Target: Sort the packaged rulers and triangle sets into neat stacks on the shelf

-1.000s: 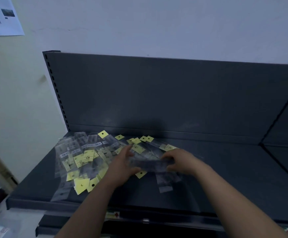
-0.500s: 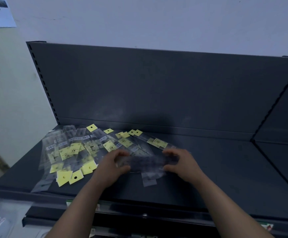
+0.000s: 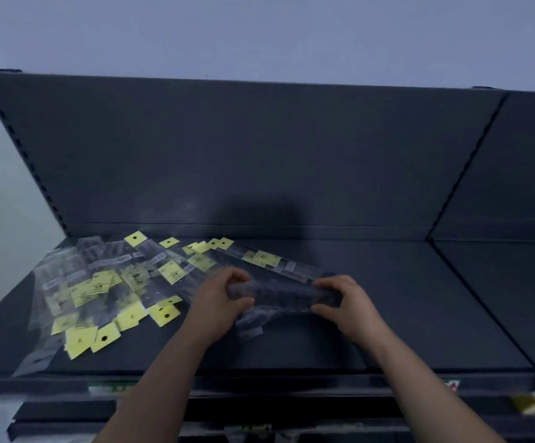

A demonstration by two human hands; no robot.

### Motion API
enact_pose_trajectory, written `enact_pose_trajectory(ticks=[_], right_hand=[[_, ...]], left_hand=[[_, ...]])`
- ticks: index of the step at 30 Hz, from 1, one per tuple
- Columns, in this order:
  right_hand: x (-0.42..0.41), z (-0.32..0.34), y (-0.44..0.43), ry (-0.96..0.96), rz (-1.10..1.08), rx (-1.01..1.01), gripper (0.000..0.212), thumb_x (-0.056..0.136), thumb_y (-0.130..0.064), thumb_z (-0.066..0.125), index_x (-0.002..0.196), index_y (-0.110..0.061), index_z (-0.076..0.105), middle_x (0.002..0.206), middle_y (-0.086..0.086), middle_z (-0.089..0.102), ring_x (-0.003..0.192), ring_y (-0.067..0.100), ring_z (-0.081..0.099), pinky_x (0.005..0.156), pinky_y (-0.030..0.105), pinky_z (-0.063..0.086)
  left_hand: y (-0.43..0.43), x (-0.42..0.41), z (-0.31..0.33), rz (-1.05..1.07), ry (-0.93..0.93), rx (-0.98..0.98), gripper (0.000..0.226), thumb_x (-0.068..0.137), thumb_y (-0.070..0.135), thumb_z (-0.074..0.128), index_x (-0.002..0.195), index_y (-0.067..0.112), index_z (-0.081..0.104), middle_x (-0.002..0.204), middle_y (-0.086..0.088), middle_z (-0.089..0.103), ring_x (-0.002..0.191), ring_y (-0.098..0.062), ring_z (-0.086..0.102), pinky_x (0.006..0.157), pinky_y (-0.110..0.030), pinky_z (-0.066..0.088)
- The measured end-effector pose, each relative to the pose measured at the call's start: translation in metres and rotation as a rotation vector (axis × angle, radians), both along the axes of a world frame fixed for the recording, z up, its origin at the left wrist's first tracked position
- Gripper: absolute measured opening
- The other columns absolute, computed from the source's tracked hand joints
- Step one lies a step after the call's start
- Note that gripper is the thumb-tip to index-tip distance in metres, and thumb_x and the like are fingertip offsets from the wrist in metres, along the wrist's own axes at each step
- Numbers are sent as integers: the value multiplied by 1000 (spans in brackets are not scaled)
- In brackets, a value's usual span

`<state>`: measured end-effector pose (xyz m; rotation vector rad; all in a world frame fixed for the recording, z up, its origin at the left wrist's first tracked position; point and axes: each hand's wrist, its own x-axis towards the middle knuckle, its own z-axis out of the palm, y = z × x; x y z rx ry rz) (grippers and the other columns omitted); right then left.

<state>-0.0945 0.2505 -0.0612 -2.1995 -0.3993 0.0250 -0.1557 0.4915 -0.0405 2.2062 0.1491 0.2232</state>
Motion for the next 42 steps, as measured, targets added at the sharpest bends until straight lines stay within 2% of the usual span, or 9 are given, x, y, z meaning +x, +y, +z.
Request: enact_pose_trajectory(ticks=[8,15,19,22,25,29,31,36,42], right_hand=[[11,18,-107,-36,-115,-3,31,69,5,79,93,-12,69,98,6,58,85,3,55,78,-1,35],[36,6,-175,-10,-63,-39,32,73,2,77,92,-20,66,105,3,51,92,-1,51,80,-4,32],[38,-16,-196,49,-54,36,47,74,-4,79,109,-30,62,122,-5,44,116,4,43,91,-4,27],[41,-20,-192,81,-51,89,58,79,-5,73,125,-32,50,129,-10,46,119,1,44,92,8,34],[45,-20,-190,99,-19,128,56,81,-2,67,123,-34,47,131,-9,48,119,0,45,93,12,35],[51,-22,-197,33,38,62,32,86,-8,67,110,-28,58,118,-4,55,105,-6,50,85,-2,34],[58,-20,-198,54,73,42,27,87,-11,67,107,-26,60,115,-4,57,103,-3,52,85,0,36],[100,-5,-201,92,58,60,27,87,-9,66,101,-30,59,115,1,59,104,10,57,86,14,43],[161,9,-188,59,19,-17,27,91,-8,59,115,-21,57,121,6,44,101,14,49,62,2,43]], left_hand=[[-97,28,-5,-85,-65,-46,23,77,9,77,88,24,63,86,16,61,79,5,53,67,1,37],[-162,50,-22,-22,-20,-114,22,77,11,77,84,29,66,92,11,67,87,-2,61,83,-20,49],[-182,50,-33,29,1,-104,40,73,20,82,103,30,57,108,13,58,103,-4,52,83,-14,37],[-199,52,-33,5,10,-154,48,74,15,81,111,26,53,113,14,57,107,-3,52,80,-5,35],[-212,55,-29,-24,15,-165,52,74,12,81,114,23,50,114,12,56,106,-2,52,75,2,35],[-208,56,-29,53,-10,-42,43,72,19,83,106,23,56,106,9,58,98,-5,54,75,-9,36],[-204,60,-28,130,-9,-12,39,70,21,84,99,22,58,98,9,59,92,-8,55,75,-16,37],[-203,93,-14,159,12,25,25,76,18,80,90,18,59,82,9,55,74,-5,50,57,-7,37],[-201,157,-1,181,-13,56,22,79,17,76,95,15,61,92,3,58,85,-13,52,65,-22,37]])
